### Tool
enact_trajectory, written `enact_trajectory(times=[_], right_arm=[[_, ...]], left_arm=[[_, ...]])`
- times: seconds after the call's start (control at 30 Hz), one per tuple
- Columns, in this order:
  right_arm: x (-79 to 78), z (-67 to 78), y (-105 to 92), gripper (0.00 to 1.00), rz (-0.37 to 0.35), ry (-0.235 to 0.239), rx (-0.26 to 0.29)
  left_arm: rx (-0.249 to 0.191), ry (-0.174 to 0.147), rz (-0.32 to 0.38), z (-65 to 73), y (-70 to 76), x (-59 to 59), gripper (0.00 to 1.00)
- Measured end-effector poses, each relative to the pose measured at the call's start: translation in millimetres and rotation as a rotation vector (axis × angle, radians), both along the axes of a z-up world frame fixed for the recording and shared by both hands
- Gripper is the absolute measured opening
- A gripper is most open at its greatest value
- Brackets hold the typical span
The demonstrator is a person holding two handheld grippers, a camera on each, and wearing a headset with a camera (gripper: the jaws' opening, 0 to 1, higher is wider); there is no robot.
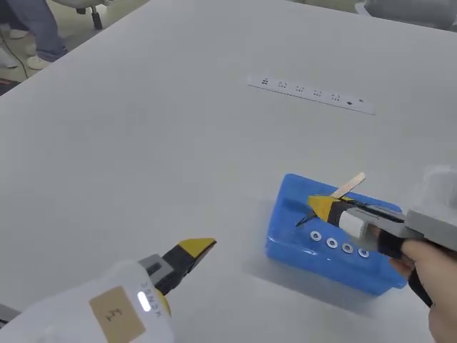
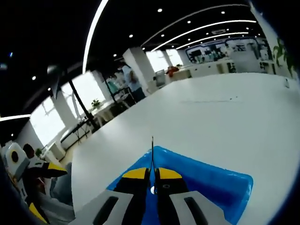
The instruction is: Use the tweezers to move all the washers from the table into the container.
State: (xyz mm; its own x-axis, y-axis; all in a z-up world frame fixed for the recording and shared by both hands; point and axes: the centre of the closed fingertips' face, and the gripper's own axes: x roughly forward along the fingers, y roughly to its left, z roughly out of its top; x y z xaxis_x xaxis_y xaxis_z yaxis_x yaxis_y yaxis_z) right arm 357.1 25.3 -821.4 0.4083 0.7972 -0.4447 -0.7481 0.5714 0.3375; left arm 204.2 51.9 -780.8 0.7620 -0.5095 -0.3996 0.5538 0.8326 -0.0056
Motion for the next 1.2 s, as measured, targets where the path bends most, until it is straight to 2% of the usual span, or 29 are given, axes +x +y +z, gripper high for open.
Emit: enact_trajectory(times=[0.13,0.2,0.27,0.3,0.33,0.43,0.5,0.57,0.6,0.67,0.7,0.8,0.87,0.9,0.93,1.0,1.07,1.2], right_arm=[[-6.1,-4.0,6.9,0.03,0.081,-0.069,-0.078],[-9.1,-4.8,10.6,0.03,0.132,-0.115,-0.116],[-10.1,-3.7,13.7,0.03,0.185,-0.182,-0.157],[-12.1,-3.9,15.4,0.03,0.222,-0.219,-0.182],[-13.7,-4.7,16.2,0.03,0.233,-0.216,-0.187],[-15.7,-5.3,17.3,0.04,0.285,-0.273,-0.233],[-18.0,0.7,19.8,0.04,0.291,-0.298,-0.219],[-22.5,15.1,22.3,0.04,0.301,-0.332,-0.177],[-26.5,22.9,21.8,0.04,0.313,-0.357,-0.172],[-35.1,35.0,19.4,0.04,0.340,-0.395,-0.171],[-39.4,40.1,17.9,0.04,0.351,-0.408,-0.167],[-53.2,54.3,9.1,0.04,0.361,-0.421,-0.155],[-60.1,60.1,3.9,0.04,0.364,-0.425,-0.146],[-67.4,64.1,-2.0,0.04,0.366,-0.422,-0.142],[-69.5,64.8,-3.4,0.04,0.367,-0.421,-0.142],[-78.4,66.4,-11.2,0.04,0.366,-0.408,-0.151],[-89.1,65.6,-19.3,0.04,0.375,-0.405,-0.170],[-112.3,57.1,-30.8,0.04,0.423,-0.382,-0.217]], left_arm=[[-0.003,0.002,-0.001,0.2,-0.4,0.1,0.74],[-0.006,0.001,-0.002,0.7,-0.8,0.2,0.74],[-0.010,0.002,-0.005,1.1,-1.5,0.1,0.74],[-0.016,0.007,-0.010,0.9,-2.6,-0.2,0.75],[-0.022,0.012,-0.014,0.5,-3.5,-0.6,0.75],[-0.055,0.047,-0.046,-1.6,-9.4,-3.8,0.74],[-0.064,0.058,-0.058,-1.7,-10.9,-5.0,0.73],[-0.080,0.058,-0.054,0.6,-9.1,-4.8,0.69],[-0.114,0.067,-0.047,2.6,-9.6,-4.4,0.69],[-0.152,0.094,-0.033,3.2,-7.7,-3.9,0.69],[-0.169,0.096,-0.037,4.7,-7.7,-4.1,0.69],[-0.206,0.105,-0.040,9.1,-6.4,-5.1,0.65],[-0.211,0.108,-0.051,10.7,-7.2,-6.1,0.61],[-0.203,0.109,-0.062,10.2,-8.1,-7.0,0.59],[-0.168,0.112,-0.090,8.2,-8.1,-8.2,0.58],[-0.132,0.107,-0.114,7.5,-7.2,-6.9,0.53],[-0.128,0.109,-0.139,9.8,-8.1,-6.7,0.46],[-0.086,0.084,-0.218,20.8,-15.7,-6.8,0.38]])
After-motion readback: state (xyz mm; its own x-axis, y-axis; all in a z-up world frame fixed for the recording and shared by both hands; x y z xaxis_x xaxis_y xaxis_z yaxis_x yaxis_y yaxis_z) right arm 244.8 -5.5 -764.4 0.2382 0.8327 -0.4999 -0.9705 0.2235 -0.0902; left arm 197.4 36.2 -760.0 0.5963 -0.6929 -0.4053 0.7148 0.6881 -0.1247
